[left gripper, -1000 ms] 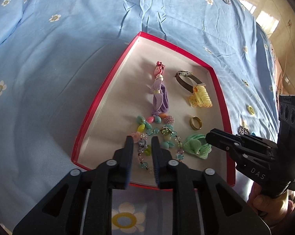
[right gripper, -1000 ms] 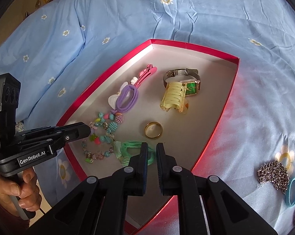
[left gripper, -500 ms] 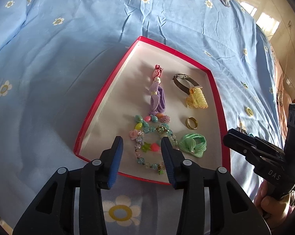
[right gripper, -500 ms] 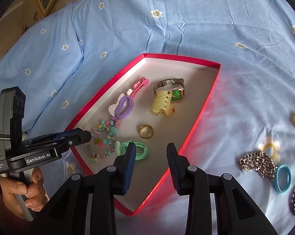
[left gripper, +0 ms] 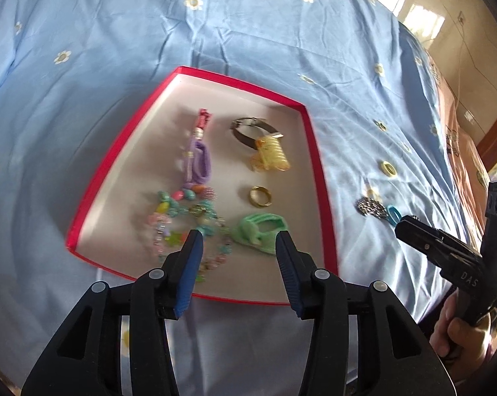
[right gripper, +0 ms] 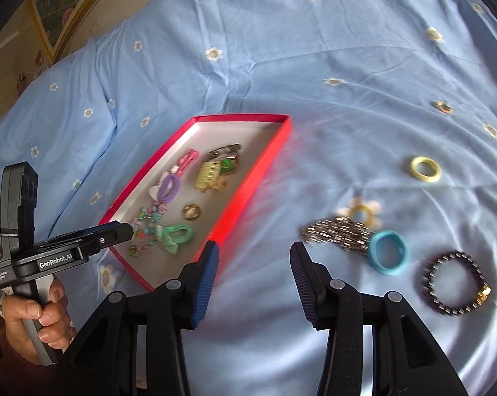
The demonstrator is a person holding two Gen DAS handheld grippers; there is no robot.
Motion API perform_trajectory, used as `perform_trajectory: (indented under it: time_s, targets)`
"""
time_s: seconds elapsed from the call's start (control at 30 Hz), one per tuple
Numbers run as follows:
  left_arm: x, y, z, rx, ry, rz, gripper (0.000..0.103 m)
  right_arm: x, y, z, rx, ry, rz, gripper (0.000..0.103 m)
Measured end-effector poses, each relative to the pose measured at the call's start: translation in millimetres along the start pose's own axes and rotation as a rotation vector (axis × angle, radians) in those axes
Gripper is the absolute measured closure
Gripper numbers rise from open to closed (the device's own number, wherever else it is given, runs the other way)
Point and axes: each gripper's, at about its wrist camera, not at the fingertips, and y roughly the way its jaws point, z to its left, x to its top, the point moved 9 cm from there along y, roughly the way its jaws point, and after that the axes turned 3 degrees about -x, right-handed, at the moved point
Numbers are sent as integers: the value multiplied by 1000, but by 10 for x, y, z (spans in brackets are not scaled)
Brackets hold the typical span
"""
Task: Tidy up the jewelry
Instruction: 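Move both tools back over the silver chain and black bead bracelet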
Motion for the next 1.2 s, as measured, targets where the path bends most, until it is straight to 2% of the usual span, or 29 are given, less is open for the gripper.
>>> perform_trajectory:
  time_s: [0.27,0.5,0.8,1.2]
  targets:
    - [-79,77,-452,-46,76,26,58,-115,-270,-526,-72,95,-33,56]
    - [-110,139,-840,-77,153,39,58,-235,-436,-827,-107,149,-52,56]
    - [-118,316,-1281,-96,268,65,57,-313,-500,-1017,-127,164,-56,56]
    - [-62,595,-1582,-108,361,113,54,-254,-414,-1114,-158,120,-29,56]
